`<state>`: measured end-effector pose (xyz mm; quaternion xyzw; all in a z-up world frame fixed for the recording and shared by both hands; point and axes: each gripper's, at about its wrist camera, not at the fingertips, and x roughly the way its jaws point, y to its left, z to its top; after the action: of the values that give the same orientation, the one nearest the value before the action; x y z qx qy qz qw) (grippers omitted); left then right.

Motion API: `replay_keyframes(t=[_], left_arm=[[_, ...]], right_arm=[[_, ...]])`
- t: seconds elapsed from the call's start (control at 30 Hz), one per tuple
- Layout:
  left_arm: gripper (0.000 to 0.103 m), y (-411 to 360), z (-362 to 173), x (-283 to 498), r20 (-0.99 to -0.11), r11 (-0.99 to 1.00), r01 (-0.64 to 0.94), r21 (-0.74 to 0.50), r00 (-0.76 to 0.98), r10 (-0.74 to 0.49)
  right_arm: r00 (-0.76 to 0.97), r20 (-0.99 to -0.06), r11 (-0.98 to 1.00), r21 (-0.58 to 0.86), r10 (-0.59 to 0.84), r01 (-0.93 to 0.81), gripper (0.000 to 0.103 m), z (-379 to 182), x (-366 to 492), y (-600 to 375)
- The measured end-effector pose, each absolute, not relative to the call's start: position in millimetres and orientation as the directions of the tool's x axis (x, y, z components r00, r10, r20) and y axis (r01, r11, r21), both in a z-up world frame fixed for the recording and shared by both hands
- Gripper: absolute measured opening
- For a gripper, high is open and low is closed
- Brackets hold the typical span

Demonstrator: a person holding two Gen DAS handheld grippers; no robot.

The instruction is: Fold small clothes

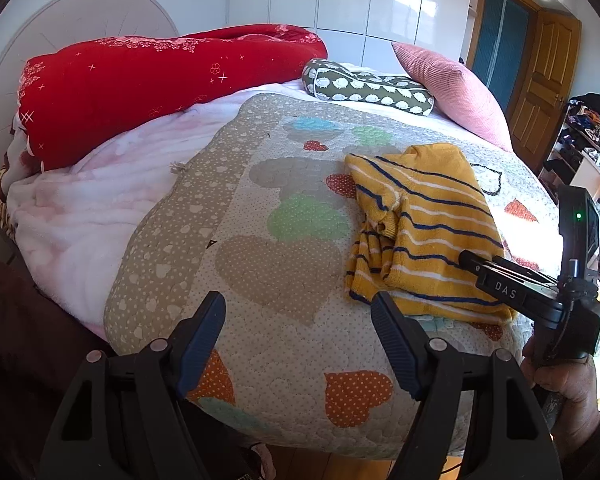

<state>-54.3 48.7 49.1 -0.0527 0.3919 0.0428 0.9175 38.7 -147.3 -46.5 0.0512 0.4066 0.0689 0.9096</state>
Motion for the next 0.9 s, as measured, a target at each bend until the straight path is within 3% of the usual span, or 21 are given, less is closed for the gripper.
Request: replay_keyframes(t=[0.33,0.57,0.9], left_arm=[[0.075,46,47,-52,-0.730,0.991,-0.119,-0.061,0.683,0.037],[0.075,37,48,-52,-0.720,0.992,-0.115,-0.044,0.692,0.048],[0.079,45,39,24,-0.758,0.970,-0.021,-0.242,0.628,-0.175]], right_arm=[[0.685,-0.703,0.982,0.133,0.191,-0.137,0.065,-31,8,-150],[0.733,-0.669,0.992,0.058,0.120,-0.109,0.065,-23,-23,-162],[0.699,-0.692,0.977,0.208,0.182,-0.049,0.065,-28,-6,-215]])
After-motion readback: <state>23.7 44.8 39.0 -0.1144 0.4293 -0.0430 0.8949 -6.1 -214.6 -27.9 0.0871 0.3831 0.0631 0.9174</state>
